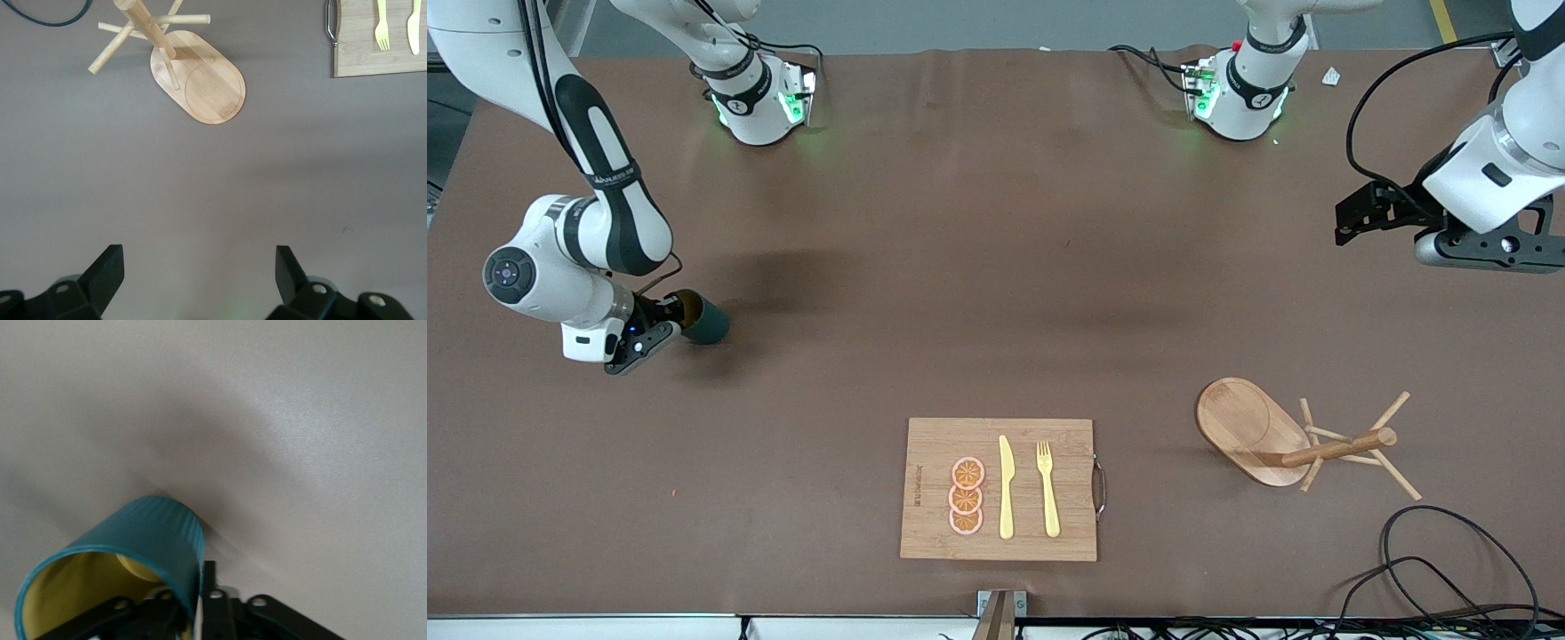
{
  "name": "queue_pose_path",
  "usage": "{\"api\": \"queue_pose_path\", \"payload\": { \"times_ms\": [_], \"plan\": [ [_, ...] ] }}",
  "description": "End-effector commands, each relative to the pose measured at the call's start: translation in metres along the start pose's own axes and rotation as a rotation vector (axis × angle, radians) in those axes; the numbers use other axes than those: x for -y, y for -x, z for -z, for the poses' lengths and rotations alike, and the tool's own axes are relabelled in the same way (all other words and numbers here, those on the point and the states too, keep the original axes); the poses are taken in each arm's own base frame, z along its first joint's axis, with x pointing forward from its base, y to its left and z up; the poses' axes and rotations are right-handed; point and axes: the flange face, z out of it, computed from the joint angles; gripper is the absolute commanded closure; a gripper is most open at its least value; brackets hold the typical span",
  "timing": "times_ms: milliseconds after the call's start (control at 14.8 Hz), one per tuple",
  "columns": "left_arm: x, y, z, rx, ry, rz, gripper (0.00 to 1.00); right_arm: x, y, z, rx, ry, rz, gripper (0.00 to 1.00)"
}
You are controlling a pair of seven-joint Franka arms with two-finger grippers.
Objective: Pass cup and hang on rack
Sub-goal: 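Grasp the teal mug body with the right gripper, then carry the teal mug with the right gripper toward the table middle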
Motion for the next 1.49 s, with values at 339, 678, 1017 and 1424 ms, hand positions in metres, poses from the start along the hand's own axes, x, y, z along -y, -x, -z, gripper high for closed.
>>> {"api": "queue_pose_path", "payload": {
  "times_ms": [339, 678, 1017, 1424],
  "plan": [
    [0.006, 0.0, 0.005, -0.009, 0.009, 0.011, 0.0, 0.044, -0.036, 0.067, 0.01, -0.035, -0.244, 1.0],
    [0.006, -0.001, 0.004, -0.006, 0.011, 0.013, 0.0, 0.153, -0.103, 0.09, 0.016, -0.005, -0.511, 1.0],
    [0.006, -0.001, 0.004, -0.008, 0.005, 0.012, 0.0, 0.254, -0.161, 0.098, -0.047, -0.042, -0.653, 1.0],
    [0.006, -0.001, 0.005, -0.009, 0.0, 0.01, 0.0, 0.362, -0.218, 0.087, -0.069, -0.031, -0.789, 1.0]
  ]
}}
